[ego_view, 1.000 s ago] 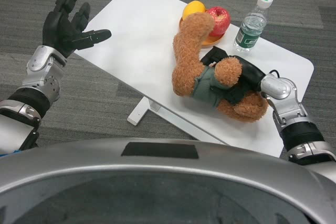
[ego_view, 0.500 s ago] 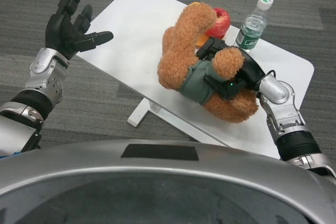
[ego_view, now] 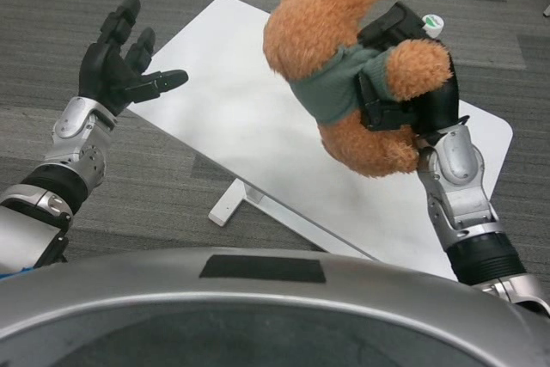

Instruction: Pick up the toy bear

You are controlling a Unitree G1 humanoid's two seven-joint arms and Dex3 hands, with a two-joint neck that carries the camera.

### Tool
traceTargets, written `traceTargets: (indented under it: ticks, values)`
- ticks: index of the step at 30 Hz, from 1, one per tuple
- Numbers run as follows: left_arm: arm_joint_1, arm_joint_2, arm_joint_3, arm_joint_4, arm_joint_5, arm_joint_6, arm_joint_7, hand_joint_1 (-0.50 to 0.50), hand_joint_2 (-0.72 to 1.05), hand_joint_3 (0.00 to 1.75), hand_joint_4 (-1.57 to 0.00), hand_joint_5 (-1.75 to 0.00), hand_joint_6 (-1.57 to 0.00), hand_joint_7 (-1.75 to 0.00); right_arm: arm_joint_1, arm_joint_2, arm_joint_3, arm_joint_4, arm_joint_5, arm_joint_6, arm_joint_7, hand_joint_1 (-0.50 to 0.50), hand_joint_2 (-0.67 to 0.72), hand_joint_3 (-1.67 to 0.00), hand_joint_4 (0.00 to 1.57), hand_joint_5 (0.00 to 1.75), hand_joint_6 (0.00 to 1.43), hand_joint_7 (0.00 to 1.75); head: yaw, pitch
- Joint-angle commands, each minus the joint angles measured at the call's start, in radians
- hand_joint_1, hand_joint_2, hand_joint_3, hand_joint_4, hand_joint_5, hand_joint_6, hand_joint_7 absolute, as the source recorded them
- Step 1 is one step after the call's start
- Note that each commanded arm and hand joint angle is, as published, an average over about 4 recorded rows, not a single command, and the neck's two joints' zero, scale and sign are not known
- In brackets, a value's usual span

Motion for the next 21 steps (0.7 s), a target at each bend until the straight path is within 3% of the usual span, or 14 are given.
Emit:
traceTargets:
  ticks: [1,6,10,21]
  values:
    - [0.002,0.0,0.012,-0.016,0.0,-0.015,-0.001,0.39,0.52,0.09,0.0,0.0,0.0,-0.14,-0.012,0.007,0.028,-0.015,0.069,-0.099,-0.116,-0.46,-0.6,-1.59,1.1,1.65,1.23,1.4,-0.007,0.007]
    - [0.002,0.0,0.019,-0.041,-0.001,-0.018,-0.001,0.39,0.52,0.09,0.0,0.0,0.0,-0.14,-0.024,0.008,0.058,-0.015,0.107,-0.19,-0.234,-0.46,-0.6,-1.59,1.14,1.65,1.23,1.4,-0.015,0.019]
    - [0.002,0.001,0.018,-0.06,0.0,-0.02,-0.001,0.39,0.52,0.09,0.0,0.0,0.0,-0.17,-0.037,0.006,0.079,-0.024,0.117,-0.225,-0.288,-0.46,-0.62,-1.59,1.17,1.65,1.23,1.4,-0.027,0.03]
    - [0.006,0.001,0.029,-0.122,0.001,-0.023,-0.001,0.39,0.52,0.09,0.0,0.0,0.0,-0.16,-0.047,-0.004,0.078,-0.03,0.117,-0.233,-0.304,-0.46,-0.6,-1.59,1.17,1.65,1.23,1.4,-0.031,0.067]
